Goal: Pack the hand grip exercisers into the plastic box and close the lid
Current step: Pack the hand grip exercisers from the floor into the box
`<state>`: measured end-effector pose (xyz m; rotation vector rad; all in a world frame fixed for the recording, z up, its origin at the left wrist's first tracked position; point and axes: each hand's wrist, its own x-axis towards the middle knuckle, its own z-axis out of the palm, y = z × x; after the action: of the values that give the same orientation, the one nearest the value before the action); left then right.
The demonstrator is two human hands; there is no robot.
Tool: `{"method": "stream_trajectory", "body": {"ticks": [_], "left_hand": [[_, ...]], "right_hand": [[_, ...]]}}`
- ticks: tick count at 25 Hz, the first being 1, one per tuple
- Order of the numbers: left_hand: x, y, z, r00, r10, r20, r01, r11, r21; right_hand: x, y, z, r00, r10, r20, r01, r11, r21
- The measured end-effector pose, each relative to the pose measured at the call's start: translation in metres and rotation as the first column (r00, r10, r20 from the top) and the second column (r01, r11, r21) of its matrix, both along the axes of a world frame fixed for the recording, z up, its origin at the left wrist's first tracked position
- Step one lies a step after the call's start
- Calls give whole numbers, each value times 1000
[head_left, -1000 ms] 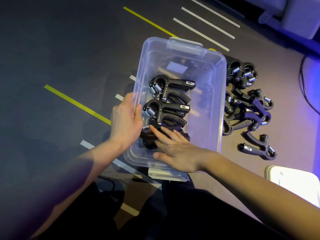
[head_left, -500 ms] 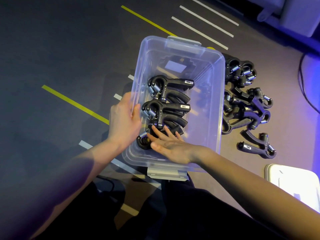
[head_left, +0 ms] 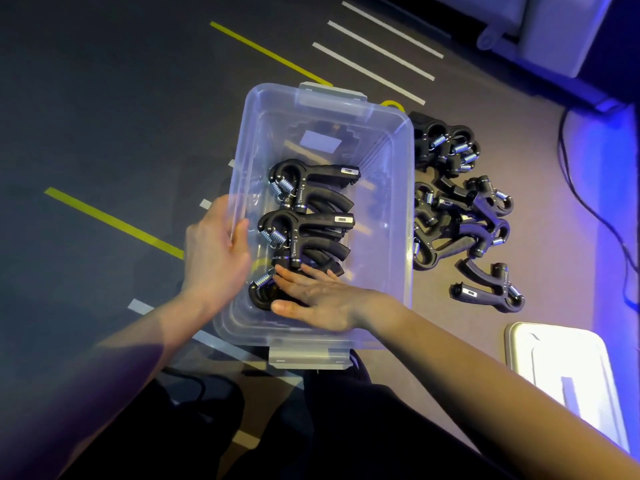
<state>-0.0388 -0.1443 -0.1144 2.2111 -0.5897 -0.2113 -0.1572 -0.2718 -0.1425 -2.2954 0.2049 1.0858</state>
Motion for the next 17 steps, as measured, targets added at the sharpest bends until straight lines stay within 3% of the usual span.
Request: {"method": "stream_trajectory", "body": {"ticks": [2,3,4,6,8,10,13,17], "left_hand": [[1,-1,-1,1000,-2,16,2,1000,14],[1,-1,-1,1000,-3,20,3,1000,19],[1,-1,-1,1000,-3,18,3,1000,18],[0,-2,0,1000,-14,14,14,1000,10],[-1,-2,-1,999,-27,16,27,1000,5],[0,0,-2,998,-42,43,42,999,11],[-3,3,-3,997,-34,71,33,999,7],[7,9,-21,1000,-30,-7,30,1000,-3]], "right_hand": [[-3,-1,8,977,-123,172,121,992,23],[-8,-3,17,925,-223,308,218,975,49],[-14,-5,29,823,-328,463,324,942,90],[-32,-16,53,495,-464,734,507,841,190],[-55,-37,64,167,-473,865,642,718,269],[-71,-61,56,29,-481,877,743,597,303],[-86,-95,25,98,-557,824,846,483,225],[-104,-144,-24,352,-680,643,907,418,-55]]}}
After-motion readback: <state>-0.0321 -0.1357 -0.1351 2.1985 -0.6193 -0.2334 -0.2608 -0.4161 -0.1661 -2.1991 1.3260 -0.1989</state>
